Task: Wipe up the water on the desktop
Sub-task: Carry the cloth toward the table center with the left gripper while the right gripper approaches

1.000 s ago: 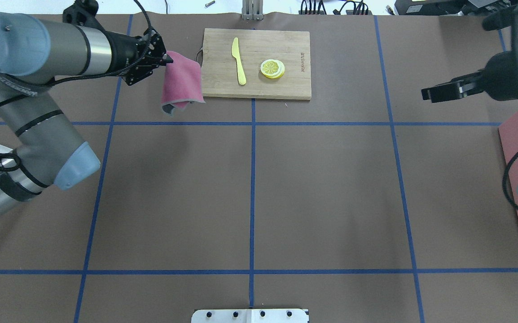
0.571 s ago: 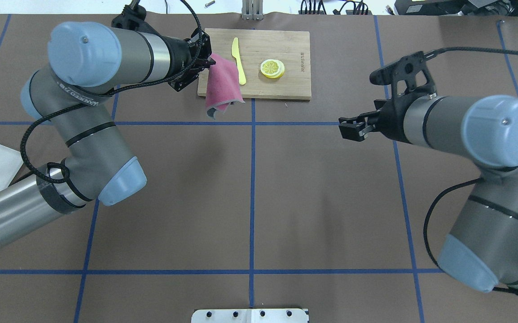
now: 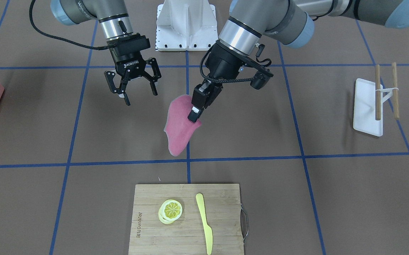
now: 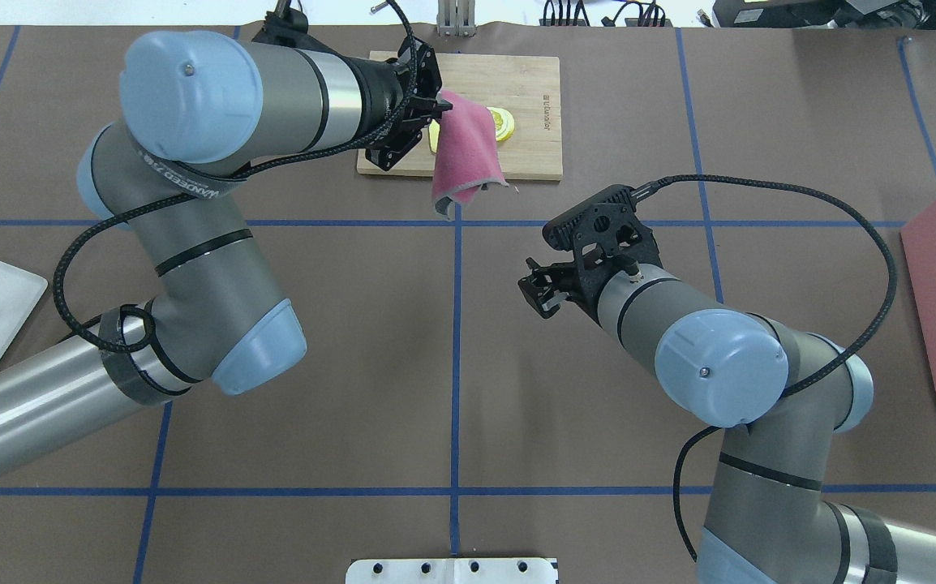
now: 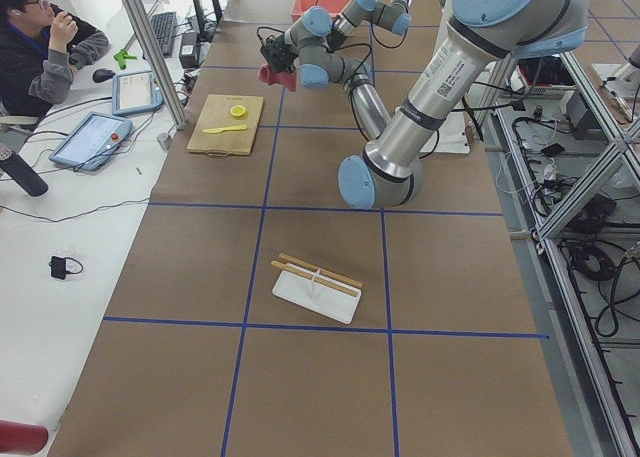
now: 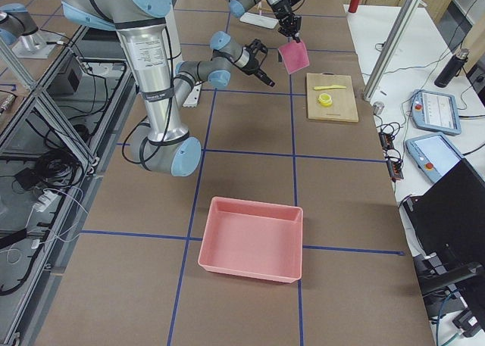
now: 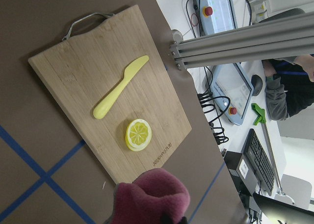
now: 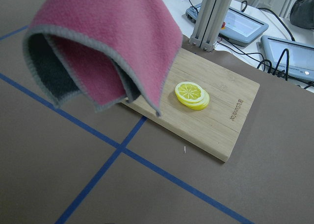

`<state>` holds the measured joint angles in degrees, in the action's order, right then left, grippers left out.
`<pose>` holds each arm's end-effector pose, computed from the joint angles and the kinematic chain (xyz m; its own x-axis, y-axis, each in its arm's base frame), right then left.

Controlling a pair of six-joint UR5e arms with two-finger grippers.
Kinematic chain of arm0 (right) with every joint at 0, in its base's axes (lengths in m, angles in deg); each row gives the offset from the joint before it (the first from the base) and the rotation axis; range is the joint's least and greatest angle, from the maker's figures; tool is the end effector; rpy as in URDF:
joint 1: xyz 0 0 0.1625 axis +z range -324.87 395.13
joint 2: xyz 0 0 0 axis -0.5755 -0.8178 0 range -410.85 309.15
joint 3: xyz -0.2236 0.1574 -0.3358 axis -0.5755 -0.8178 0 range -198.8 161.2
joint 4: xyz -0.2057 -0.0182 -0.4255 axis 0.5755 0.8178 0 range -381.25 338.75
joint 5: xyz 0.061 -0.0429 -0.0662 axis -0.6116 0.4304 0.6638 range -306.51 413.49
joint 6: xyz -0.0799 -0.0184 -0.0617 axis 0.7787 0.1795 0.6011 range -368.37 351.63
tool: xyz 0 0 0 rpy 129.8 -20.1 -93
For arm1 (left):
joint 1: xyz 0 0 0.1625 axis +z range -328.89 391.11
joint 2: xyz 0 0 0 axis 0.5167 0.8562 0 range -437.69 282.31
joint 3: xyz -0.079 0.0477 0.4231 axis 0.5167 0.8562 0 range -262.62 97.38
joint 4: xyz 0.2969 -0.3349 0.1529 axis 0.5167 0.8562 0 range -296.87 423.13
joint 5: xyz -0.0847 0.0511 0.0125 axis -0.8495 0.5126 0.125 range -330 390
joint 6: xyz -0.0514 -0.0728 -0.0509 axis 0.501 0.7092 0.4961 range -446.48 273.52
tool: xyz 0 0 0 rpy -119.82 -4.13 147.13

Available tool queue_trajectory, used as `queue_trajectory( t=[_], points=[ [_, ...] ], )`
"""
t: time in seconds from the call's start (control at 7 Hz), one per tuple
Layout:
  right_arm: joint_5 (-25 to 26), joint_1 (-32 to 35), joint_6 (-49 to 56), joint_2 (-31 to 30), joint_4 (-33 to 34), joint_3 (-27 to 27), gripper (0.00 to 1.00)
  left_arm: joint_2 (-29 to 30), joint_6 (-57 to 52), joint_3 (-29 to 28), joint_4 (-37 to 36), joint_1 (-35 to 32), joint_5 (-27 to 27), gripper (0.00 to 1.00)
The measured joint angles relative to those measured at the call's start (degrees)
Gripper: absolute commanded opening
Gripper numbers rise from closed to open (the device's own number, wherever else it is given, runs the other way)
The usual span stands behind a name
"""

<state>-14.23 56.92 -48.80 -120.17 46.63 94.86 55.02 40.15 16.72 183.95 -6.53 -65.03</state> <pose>-0.4973 -0.3841 0.1969 0.7475 -0.4597 0.4795 -0.1499 0.5864 0.7960 0.4678 -0.5178 0.0366 -0.2430 -0.5632 -0.7898 0.4916 0.6304 -0.6008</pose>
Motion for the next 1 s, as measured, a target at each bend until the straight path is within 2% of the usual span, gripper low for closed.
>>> queue_trajectory(
  t=[0.14,0.29,0.43,0.57,1.0],
  points=[
    [1.8,-0.9,0.0,0.4,0.0,-0.5,0.76,0.0,0.6,1.4,-0.4,1.9,0.0,0.00],
    [2.7,-1.5,0.0,0.8,0.0,-0.6,0.60,0.0,1.5,2.2,-0.6,3.3,0.2,0.00],
    [3.1,-1.9,0.0,0.9,0.0,-0.7,0.37,-0.1,2.0,2.6,-0.6,4.3,0.4,0.00],
    [3.2,-2.2,0.0,1.0,0.0,-0.7,0.24,-0.1,2.3,2.8,-0.7,4.8,0.6,0.00],
    [4.9,-3.1,0.0,1.0,-0.1,-0.5,0.00,-0.5,2.4,3.2,-0.7,5.1,0.7,0.00]
  ],
)
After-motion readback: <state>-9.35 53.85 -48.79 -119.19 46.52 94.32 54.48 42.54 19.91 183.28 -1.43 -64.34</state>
